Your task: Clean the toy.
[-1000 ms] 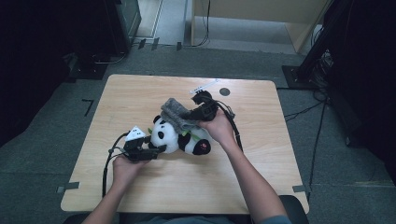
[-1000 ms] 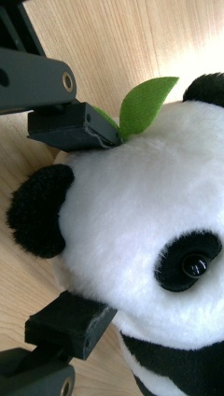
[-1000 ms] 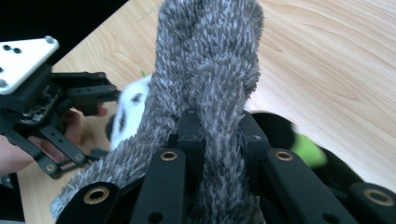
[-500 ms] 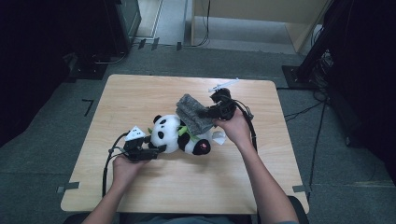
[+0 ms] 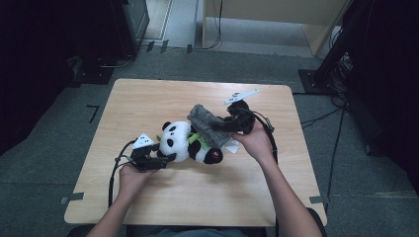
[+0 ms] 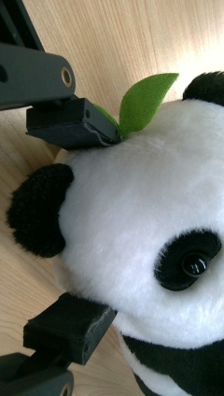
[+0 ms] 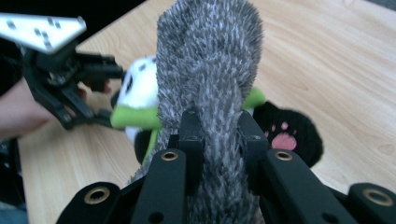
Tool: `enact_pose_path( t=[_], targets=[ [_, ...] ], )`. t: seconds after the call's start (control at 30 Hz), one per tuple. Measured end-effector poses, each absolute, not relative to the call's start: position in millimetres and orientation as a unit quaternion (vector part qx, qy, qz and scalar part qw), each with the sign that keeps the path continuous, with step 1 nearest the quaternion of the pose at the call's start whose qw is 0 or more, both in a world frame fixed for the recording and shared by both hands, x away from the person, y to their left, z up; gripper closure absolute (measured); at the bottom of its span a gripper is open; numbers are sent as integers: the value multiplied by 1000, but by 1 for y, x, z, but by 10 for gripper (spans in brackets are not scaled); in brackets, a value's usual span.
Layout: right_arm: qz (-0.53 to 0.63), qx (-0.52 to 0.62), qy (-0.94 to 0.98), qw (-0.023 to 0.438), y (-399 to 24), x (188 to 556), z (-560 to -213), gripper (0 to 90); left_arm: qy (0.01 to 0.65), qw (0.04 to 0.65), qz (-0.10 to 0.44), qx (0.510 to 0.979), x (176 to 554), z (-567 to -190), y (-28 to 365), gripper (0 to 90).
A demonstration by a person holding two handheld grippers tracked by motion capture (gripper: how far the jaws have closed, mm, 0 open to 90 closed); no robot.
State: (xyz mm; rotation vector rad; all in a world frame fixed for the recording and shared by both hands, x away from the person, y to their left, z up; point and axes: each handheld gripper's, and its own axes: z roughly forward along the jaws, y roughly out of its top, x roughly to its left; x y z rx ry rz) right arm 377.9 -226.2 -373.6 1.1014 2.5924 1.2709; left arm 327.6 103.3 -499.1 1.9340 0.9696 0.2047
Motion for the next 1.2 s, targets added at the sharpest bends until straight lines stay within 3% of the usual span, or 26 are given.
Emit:
enact_pose_path(
  t=[0.9, 1.2],
  targets=[
    [394, 405, 825, 3, -284, 374, -443, 761, 395, 464, 80, 789, 330, -498, 104, 236],
    [380, 418, 825, 7, -293, 372, -448, 760, 392, 466, 79, 790, 334, -498, 104, 221]
  ],
)
